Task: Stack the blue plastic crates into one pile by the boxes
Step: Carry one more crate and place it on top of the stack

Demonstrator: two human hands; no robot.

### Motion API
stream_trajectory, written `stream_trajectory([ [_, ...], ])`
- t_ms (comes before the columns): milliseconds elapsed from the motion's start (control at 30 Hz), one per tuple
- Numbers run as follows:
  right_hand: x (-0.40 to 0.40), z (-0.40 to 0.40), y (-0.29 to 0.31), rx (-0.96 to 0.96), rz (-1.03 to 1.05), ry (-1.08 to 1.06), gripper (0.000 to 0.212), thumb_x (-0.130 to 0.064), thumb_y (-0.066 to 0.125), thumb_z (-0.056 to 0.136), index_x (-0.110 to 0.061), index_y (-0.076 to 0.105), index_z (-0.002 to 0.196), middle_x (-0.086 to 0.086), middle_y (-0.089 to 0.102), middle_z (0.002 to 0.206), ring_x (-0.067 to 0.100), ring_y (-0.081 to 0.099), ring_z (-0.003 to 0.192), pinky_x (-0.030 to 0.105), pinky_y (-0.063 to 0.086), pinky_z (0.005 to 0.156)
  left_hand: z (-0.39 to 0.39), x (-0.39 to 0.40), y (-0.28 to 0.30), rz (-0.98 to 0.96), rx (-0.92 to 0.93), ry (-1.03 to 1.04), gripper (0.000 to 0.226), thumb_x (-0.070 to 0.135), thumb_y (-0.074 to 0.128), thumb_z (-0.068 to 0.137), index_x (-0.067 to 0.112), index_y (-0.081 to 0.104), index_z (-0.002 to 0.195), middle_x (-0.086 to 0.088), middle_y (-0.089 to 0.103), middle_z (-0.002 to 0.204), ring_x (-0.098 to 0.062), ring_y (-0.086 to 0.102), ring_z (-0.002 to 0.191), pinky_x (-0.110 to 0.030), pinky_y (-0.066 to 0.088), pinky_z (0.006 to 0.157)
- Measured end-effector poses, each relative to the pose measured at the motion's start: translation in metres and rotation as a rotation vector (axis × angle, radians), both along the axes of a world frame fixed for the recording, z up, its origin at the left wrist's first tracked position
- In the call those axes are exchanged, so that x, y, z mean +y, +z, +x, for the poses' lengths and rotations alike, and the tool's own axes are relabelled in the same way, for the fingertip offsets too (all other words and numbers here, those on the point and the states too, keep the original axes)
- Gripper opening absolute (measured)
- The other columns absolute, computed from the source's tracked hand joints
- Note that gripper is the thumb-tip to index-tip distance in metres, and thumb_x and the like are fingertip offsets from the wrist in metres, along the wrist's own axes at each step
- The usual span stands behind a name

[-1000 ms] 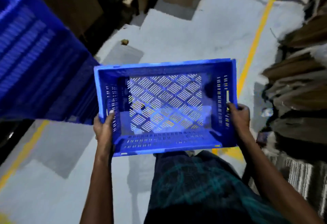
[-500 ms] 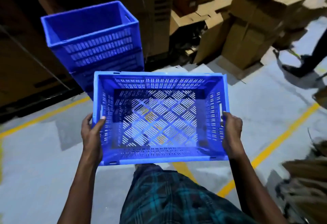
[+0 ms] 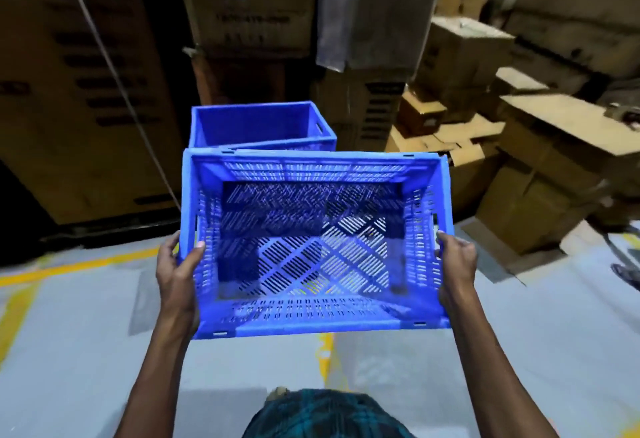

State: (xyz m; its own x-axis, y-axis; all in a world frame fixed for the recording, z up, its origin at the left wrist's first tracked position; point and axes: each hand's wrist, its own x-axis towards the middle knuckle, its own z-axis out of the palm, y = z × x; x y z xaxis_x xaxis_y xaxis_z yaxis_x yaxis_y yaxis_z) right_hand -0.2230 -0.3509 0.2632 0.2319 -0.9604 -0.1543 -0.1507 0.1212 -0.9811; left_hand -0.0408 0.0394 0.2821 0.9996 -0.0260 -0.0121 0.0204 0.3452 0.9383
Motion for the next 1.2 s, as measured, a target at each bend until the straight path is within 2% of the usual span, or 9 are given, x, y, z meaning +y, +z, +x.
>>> stream_trajectory([
  [167, -0.044, 0.073, 0.011, -0.034, -0.049, -0.012, 0.061, -0.065, 0.071, 0.062, -0.015, 0.059, 0.094, 0.01, 0.069, 0.084, 0.036, 0.062, 0.085, 0.061, 0.049, 0.091, 0.049, -0.016, 0.008, -0.06, -0.073, 0.024, 0.05, 0.017, 0.066, 0.083, 0.011, 0.053, 0.131, -0.009, 0.063, 0.119, -0.024, 0.06, 0.105, -0.039, 0.048, 0.095],
  [267, -0.043, 0.115, 0.031, -0.058, -0.07, -0.011, 0.052, -0.062, 0.069, 0.064, -0.017, 0.056, 0.088, 0.006, 0.061, 0.076, 0.032, 0.053, 0.08, 0.053, 0.044, 0.075, 0.085, -0.022, 0.013, -0.047, -0.132, 0.034, 0.041, 0.007, 0.06, 0.09, 0.005, 0.054, 0.131, -0.008, 0.062, 0.117, -0.016, 0.062, 0.097, -0.025, 0.052, 0.085],
  [333, -0.041, 0.141, 0.041, -0.061, -0.085, -0.021, 0.048, -0.061, 0.069, 0.063, -0.02, 0.053, 0.083, 0.003, 0.057, 0.074, 0.028, 0.051, 0.077, 0.047, 0.038, 0.073, 0.108, -0.025, 0.019, -0.037, -0.145, 0.046, 0.041, 0.005, 0.059, 0.092, 0.003, 0.052, 0.132, -0.009, 0.062, 0.117, -0.011, 0.062, 0.091, -0.019, 0.052, 0.079],
  [500, -0.036, 0.197, 0.053, -0.06, -0.057, -0.068, 0.06, -0.062, 0.064, 0.062, -0.012, 0.059, 0.095, 0.004, 0.062, 0.079, 0.028, 0.055, 0.073, 0.042, 0.045, 0.072, 0.154, -0.027, 0.038, -0.019, -0.154, 0.063, 0.054, 0.017, 0.065, 0.082, 0.008, 0.052, 0.133, -0.015, 0.063, 0.124, -0.026, 0.061, 0.107, -0.04, 0.049, 0.092],
  [567, -0.04, 0.215, 0.054, -0.035, -0.056, -0.07, 0.064, -0.061, 0.064, 0.062, -0.01, 0.061, 0.1, 0.005, 0.066, 0.082, 0.029, 0.059, 0.074, 0.044, 0.052, 0.075, 0.165, -0.031, 0.044, -0.005, -0.154, 0.099, 0.054, 0.017, 0.065, 0.082, 0.009, 0.051, 0.134, -0.013, 0.063, 0.124, -0.024, 0.061, 0.107, -0.037, 0.05, 0.092],
  [800, -0.072, 0.264, 0.07, -0.07, -0.03, 0.036, 0.055, -0.064, 0.063, 0.063, -0.017, 0.057, 0.091, 0.007, 0.065, 0.083, 0.031, 0.059, 0.076, 0.048, 0.051, 0.075, 0.18, -0.063, 0.054, -0.011, -0.166, 0.233, 0.049, 0.01, 0.064, 0.087, 0.009, 0.05, 0.134, -0.009, 0.064, 0.121, -0.022, 0.063, 0.104, -0.029, 0.055, 0.085],
  [967, -0.107, 0.29, 0.068, -0.093, -0.056, 0.096, 0.048, -0.066, 0.064, 0.064, -0.025, 0.051, 0.085, 0.006, 0.055, 0.077, 0.029, 0.049, 0.073, 0.045, 0.041, 0.072, 0.176, -0.095, 0.052, -0.001, -0.145, 0.344, 0.049, 0.008, 0.064, 0.086, 0.01, 0.051, 0.133, -0.01, 0.063, 0.121, -0.024, 0.061, 0.104, -0.034, 0.05, 0.088],
  [1100, -0.121, 0.304, 0.074, -0.034, -0.028, 0.116, 0.06, -0.066, 0.06, 0.065, -0.014, 0.057, 0.095, 0.009, 0.068, 0.086, 0.033, 0.059, 0.085, 0.049, 0.047, 0.092, 0.179, -0.114, 0.049, 0.018, -0.11, 0.405, 0.055, 0.015, 0.067, 0.08, 0.009, 0.053, 0.133, -0.013, 0.064, 0.122, -0.027, 0.062, 0.104, -0.041, 0.05, 0.091],
  [1200, -0.127, 0.32, 0.082, -0.031, -0.04, 0.141, 0.065, -0.067, 0.058, 0.065, -0.011, 0.061, 0.098, 0.01, 0.07, 0.087, 0.034, 0.062, 0.088, 0.05, 0.046, 0.098, 0.193, -0.126, 0.054, 0.06, -0.109, 0.426, 0.047, 0.006, 0.064, 0.086, 0.006, 0.053, 0.132, -0.007, 0.065, 0.114, -0.021, 0.062, 0.098, -0.026, 0.052, 0.084],
])
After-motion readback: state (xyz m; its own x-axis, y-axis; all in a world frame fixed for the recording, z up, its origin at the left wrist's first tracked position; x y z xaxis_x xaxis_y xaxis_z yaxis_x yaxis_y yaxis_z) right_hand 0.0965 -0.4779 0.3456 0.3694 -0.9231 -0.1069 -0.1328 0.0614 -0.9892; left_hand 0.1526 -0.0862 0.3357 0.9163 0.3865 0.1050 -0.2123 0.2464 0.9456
